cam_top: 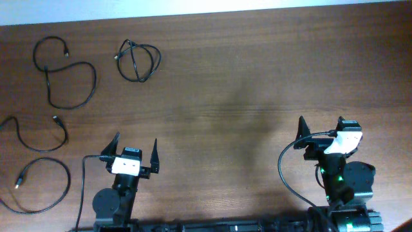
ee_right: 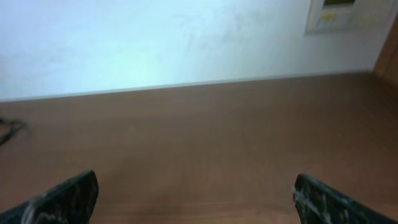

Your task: Untangle cables

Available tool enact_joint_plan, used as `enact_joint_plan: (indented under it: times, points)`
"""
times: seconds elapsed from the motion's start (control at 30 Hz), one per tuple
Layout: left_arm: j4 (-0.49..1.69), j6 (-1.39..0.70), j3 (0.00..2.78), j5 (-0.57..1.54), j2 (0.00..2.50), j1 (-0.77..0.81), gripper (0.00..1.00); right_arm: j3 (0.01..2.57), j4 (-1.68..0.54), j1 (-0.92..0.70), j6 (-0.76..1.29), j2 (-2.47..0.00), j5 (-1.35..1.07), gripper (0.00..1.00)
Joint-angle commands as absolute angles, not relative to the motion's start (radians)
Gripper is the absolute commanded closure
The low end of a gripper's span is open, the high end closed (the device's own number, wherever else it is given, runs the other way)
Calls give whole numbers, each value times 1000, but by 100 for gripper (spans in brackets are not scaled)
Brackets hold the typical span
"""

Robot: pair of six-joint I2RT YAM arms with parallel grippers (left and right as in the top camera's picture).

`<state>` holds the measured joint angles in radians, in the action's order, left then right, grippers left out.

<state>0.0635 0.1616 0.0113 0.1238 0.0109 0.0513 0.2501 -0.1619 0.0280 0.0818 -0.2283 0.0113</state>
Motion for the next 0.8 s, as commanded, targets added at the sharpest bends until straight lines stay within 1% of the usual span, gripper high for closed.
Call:
enact_joint_plan:
  times: [0.0,0.1,0.23,0.47,0.77]
  points:
    - [69,174,9,135,5,56,1,138,-59,56,56,-179,28,1]
    - [69,174,9,135,5,56,1,6,147,53,56,-173,12,1]
    - [69,174,9,135,5,56,1,6,121,54,56,-171,14,1]
    - [69,174,9,135,5,56,1,6,-78,54,56,-171,13,1]
    - [69,174,9,134,5,56,1,6,-82,53,56,-172,12,1]
